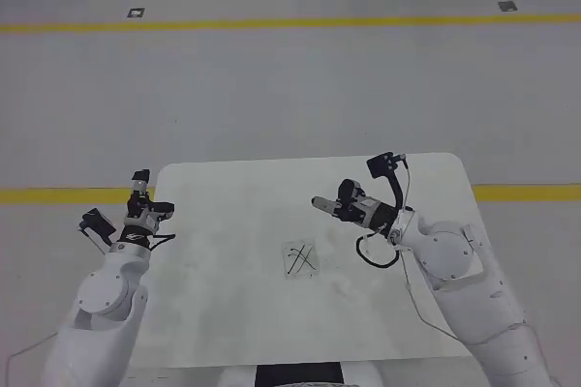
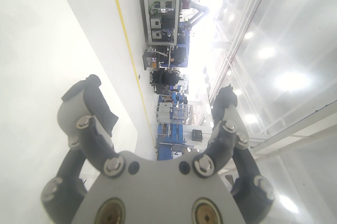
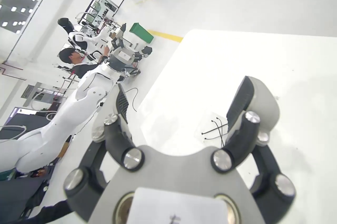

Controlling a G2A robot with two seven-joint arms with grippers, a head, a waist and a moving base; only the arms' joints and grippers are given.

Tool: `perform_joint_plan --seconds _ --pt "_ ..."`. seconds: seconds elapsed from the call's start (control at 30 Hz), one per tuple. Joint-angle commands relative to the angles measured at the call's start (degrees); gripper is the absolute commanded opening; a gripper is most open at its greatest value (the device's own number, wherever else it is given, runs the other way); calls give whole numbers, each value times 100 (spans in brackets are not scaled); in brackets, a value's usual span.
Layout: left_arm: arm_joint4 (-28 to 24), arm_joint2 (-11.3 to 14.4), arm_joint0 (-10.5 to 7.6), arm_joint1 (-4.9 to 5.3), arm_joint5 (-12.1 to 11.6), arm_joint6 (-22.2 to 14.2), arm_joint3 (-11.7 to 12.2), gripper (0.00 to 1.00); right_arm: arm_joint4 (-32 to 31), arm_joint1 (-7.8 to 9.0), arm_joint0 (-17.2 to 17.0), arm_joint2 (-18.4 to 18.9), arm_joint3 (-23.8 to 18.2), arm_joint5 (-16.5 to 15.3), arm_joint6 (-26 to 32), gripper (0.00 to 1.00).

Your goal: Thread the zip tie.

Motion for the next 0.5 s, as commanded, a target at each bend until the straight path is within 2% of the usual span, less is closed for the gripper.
perform_joint_plan --seconds 0.0,0.13,0.2,0.27,0.47 --pt "0 0 0 0 0 0 0 100 0 0 0 0 0 0 0 100" --pt "0 0 0 0 0 0 0 100 -36 2 8 -18 -26 -25 30 100" --pt "0 0 0 0 0 0 0 100 -209 10 102 -139 -115 -102 290 100" --pt "0 0 0 0 0 0 0 100 -318 12 301 -290 -140 -100 673 100" --pt "0 0 0 0 0 0 0 100 -480 -56 961 -914 9 -13 1274 100"
